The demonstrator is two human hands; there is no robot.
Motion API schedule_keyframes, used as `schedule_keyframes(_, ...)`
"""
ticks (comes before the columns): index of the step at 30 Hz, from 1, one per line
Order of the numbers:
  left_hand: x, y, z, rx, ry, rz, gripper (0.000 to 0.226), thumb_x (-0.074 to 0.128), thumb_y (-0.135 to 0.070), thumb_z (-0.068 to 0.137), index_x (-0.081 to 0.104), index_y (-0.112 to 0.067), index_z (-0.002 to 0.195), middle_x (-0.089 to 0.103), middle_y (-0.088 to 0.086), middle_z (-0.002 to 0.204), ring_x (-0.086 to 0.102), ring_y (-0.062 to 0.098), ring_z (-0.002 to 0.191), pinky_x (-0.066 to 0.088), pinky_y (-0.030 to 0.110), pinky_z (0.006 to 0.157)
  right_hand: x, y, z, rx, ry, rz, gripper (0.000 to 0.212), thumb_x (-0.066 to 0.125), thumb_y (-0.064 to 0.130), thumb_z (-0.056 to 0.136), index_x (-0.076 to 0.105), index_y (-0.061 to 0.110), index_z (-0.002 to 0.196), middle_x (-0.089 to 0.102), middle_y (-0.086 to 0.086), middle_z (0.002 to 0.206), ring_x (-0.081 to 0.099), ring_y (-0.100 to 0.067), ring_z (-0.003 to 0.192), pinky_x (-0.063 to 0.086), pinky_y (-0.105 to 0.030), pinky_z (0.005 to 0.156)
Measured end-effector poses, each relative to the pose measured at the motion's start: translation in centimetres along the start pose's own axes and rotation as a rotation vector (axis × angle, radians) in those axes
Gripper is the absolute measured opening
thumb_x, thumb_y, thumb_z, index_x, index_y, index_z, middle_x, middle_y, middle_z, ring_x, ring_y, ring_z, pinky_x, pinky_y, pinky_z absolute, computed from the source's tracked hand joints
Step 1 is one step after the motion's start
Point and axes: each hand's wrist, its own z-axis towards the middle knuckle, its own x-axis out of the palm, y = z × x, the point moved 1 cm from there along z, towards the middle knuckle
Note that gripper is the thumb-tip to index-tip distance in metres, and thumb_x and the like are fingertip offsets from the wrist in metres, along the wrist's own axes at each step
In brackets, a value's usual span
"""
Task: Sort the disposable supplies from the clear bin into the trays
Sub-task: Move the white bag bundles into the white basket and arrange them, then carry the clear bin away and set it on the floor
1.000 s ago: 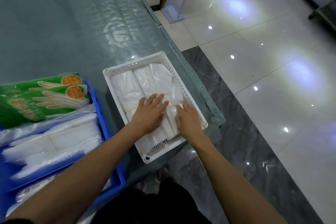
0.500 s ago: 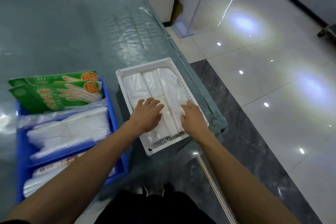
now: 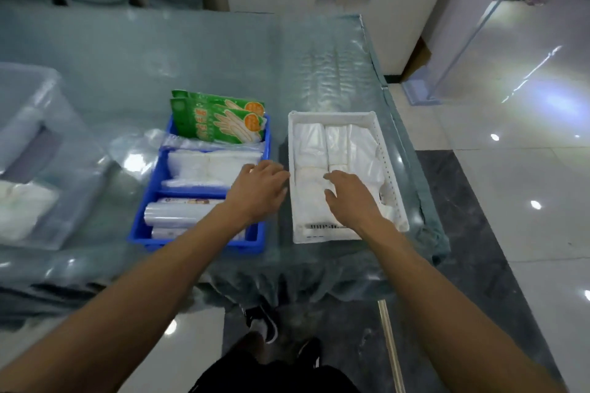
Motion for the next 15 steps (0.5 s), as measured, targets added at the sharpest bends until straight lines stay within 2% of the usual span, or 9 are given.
schedule_keyframes(3,-2.6,2.6,-3.8,-0.101,-0.09,0.003,0.041,0.052,-0.032,0.098,0.057,-0.017,0.136,0.056,0.007,0.143,0.048,0.029,0.133,0.039,0.049,0.106,0.0,3.9,0.1,-0.101,0.037,0.009,0.04,0.046,0.024,0.103,0.049,0.018,0.143,0.047,-0.002,0.15,0.045,-0.023,0.136,0.033,-0.035,0.113)
schedule_keyframes(6,-4.9,6.1,-7.7,-0.184,-0.206,0.029,0.04,0.059,-0.027,0.095,0.061,-0.014,0.133,0.059,0.009,0.14,0.051,0.032,0.13,0.043,0.049,0.102,-0.1,8.7,0.6,-0.199,0.058,-0.005,0.031,0.047,0.017,0.1,0.06,0.009,0.127,0.06,-0.01,0.133,0.056,-0.028,0.119,0.045,-0.038,0.099)
schedule_keyframes(11,-8.9,12.7,-14.3,-0.255,-0.368,0.141,0.036,0.056,-0.024,0.082,0.07,-0.012,0.113,0.069,0.011,0.118,0.062,0.035,0.114,0.054,0.049,0.087,0.4,17.4,2.0,-0.347,0.054,0.029,0.041,0.05,0.023,0.101,0.051,0.016,0.142,0.052,-0.007,0.145,0.049,-0.027,0.131,0.037,-0.036,0.109)
schedule_keyframes(13,-10.2,15.4,-17.2,-0.286,-0.416,0.192,0.035,0.062,-0.02,0.078,0.07,-0.012,0.11,0.07,0.01,0.114,0.063,0.035,0.112,0.053,0.047,0.086,0.8,21.2,2.6,-0.426,0.017,0.039,0.037,0.053,0.02,0.1,0.056,0.011,0.136,0.057,-0.011,0.139,0.052,-0.03,0.127,0.037,-0.034,0.104)
schedule_keyframes(15,-10.8,18.4,-20.2,-0.339,-0.445,0.214,0.039,0.067,-0.021,0.078,0.068,-0.014,0.116,0.067,0.009,0.122,0.059,0.033,0.119,0.049,0.045,0.092,1.4,25.4,3.2,-0.48,-0.015,0.073,0.029,0.055,0.014,0.097,0.064,0.007,0.123,0.066,-0.014,0.124,0.058,-0.032,0.115,0.04,-0.033,0.093)
